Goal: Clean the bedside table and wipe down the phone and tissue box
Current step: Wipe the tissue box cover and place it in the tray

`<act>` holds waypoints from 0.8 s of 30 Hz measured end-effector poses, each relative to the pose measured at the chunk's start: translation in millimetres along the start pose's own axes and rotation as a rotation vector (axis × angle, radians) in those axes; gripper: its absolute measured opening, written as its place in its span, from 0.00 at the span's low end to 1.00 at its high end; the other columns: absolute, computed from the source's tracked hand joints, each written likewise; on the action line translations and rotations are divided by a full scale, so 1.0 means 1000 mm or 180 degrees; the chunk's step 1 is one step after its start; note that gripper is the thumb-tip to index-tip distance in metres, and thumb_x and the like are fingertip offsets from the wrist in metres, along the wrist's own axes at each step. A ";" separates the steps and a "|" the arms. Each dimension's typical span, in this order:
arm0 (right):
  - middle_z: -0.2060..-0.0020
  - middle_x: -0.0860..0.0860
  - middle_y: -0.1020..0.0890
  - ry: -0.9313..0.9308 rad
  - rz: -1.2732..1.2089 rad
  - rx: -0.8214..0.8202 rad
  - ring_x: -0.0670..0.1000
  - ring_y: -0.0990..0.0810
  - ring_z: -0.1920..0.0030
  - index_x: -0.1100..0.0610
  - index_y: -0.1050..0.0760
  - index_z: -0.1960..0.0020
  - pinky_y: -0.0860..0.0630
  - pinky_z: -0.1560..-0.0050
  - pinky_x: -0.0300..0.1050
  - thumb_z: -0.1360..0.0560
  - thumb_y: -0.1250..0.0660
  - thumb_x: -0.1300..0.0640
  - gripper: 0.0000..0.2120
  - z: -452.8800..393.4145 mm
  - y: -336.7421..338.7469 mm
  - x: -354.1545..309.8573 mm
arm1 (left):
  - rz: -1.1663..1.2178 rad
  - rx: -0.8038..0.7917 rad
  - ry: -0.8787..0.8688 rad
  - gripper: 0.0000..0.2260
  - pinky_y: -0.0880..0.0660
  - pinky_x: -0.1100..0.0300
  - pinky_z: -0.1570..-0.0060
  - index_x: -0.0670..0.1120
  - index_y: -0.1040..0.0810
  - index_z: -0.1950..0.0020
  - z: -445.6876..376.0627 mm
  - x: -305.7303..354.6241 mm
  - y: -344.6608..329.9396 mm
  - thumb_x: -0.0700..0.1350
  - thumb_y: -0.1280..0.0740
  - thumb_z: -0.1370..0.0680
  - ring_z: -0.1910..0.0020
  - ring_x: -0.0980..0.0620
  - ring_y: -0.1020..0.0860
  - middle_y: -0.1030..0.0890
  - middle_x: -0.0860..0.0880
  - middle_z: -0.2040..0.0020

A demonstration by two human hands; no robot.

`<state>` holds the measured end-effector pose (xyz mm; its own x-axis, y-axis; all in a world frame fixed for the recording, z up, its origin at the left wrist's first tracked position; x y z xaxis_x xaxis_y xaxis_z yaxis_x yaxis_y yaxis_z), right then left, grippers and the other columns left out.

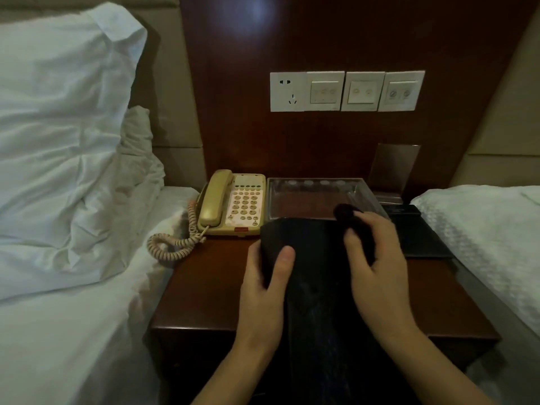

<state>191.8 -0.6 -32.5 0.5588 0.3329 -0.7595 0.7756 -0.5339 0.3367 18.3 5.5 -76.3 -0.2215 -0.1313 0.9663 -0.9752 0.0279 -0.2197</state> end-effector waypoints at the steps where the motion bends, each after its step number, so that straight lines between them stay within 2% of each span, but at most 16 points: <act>1: 0.36 0.42 0.28 -0.0005 0.0006 0.0013 0.39 0.30 0.35 0.40 0.29 0.39 0.29 0.32 0.49 0.20 0.36 0.55 0.13 0.003 -0.002 -0.002 | -0.0036 0.0018 -0.0031 0.27 0.23 0.63 0.50 0.59 0.24 0.37 0.000 0.000 0.000 0.71 0.33 0.31 0.45 0.61 0.18 0.16 0.60 0.45; 4: 0.33 0.38 0.29 0.0398 0.0119 -0.0216 0.41 0.37 0.27 0.40 0.28 0.37 0.37 0.26 0.49 0.19 0.37 0.53 0.14 0.020 -0.022 -0.028 | -0.0110 0.0066 -0.0154 0.25 0.24 0.69 0.55 0.55 0.24 0.36 -0.002 0.002 -0.001 0.67 0.36 0.29 0.49 0.62 0.17 0.15 0.60 0.47; 6: 0.33 0.36 0.30 0.0688 0.0096 -0.0487 0.41 0.39 0.26 0.40 0.27 0.36 0.40 0.27 0.44 0.21 0.37 0.48 0.14 0.030 -0.034 -0.043 | -0.0155 0.0083 -0.0235 0.25 0.25 0.71 0.54 0.55 0.24 0.37 -0.001 0.003 0.000 0.66 0.38 0.28 0.49 0.63 0.18 0.16 0.61 0.48; 8: 0.33 0.35 0.30 0.0897 0.0304 -0.0668 0.40 0.37 0.27 0.41 0.26 0.35 0.39 0.28 0.44 0.21 0.39 0.44 0.15 0.026 -0.037 -0.045 | -0.0120 0.0196 -0.0234 0.24 0.25 0.71 0.54 0.55 0.23 0.37 -0.001 0.003 0.003 0.67 0.38 0.26 0.48 0.63 0.18 0.16 0.61 0.47; 11: 0.35 0.33 0.31 0.0587 0.0252 -0.0660 0.37 0.35 0.30 0.38 0.26 0.38 0.37 0.30 0.42 0.22 0.38 0.42 0.13 0.009 -0.026 -0.024 | 0.0094 0.0280 -0.0109 0.26 0.24 0.70 0.56 0.54 0.22 0.37 0.000 0.001 0.005 0.66 0.35 0.29 0.49 0.61 0.17 0.15 0.59 0.48; 15: 0.35 0.31 0.31 -0.0107 -0.0139 -0.0233 0.30 0.34 0.34 0.32 0.29 0.43 0.36 0.36 0.31 0.22 0.36 0.49 0.12 0.028 -0.008 -0.001 | 0.0199 0.0270 -0.0013 0.26 0.21 0.65 0.54 0.54 0.23 0.35 0.004 -0.001 0.004 0.66 0.30 0.28 0.46 0.57 0.17 0.15 0.55 0.45; 19: 0.32 0.28 0.35 -0.0091 -0.0081 -0.0584 0.30 0.37 0.31 0.34 0.28 0.43 0.37 0.39 0.26 0.25 0.40 0.43 0.12 0.064 -0.009 0.003 | 0.0181 0.0319 -0.0033 0.24 0.22 0.61 0.51 0.52 0.22 0.36 0.002 -0.004 0.008 0.65 0.30 0.26 0.44 0.54 0.17 0.15 0.54 0.45; 21: 0.32 0.29 0.35 -0.0003 -0.0066 -0.0579 0.30 0.37 0.31 0.35 0.29 0.42 0.39 0.38 0.22 0.24 0.40 0.44 0.12 0.058 -0.007 0.003 | 0.0084 0.0176 -0.0022 0.22 0.22 0.58 0.48 0.54 0.23 0.36 0.000 -0.003 0.005 0.62 0.32 0.27 0.44 0.54 0.17 0.15 0.54 0.44; 24: 0.32 0.35 0.32 0.0151 -0.0061 -0.0493 0.31 0.36 0.32 0.38 0.30 0.40 0.42 0.37 0.20 0.20 0.38 0.50 0.11 0.024 -0.006 0.002 | -0.0082 -0.0037 -0.0112 0.22 0.21 0.59 0.48 0.56 0.23 0.35 0.001 0.001 -0.002 0.64 0.29 0.26 0.43 0.57 0.17 0.15 0.56 0.43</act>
<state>180.8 -15.6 -49.3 0.5538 0.3802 -0.7408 0.8203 -0.4020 0.4068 19.6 4.6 -74.9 -0.1965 -0.1668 0.9662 -0.9805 0.0357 -0.1932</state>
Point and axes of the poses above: each hand's wrist, its own z-axis away from the middle knuckle, its own y-axis out of the back of the hand, x = y × z, the point moved 6 cm from there along -z, towards the middle knuckle
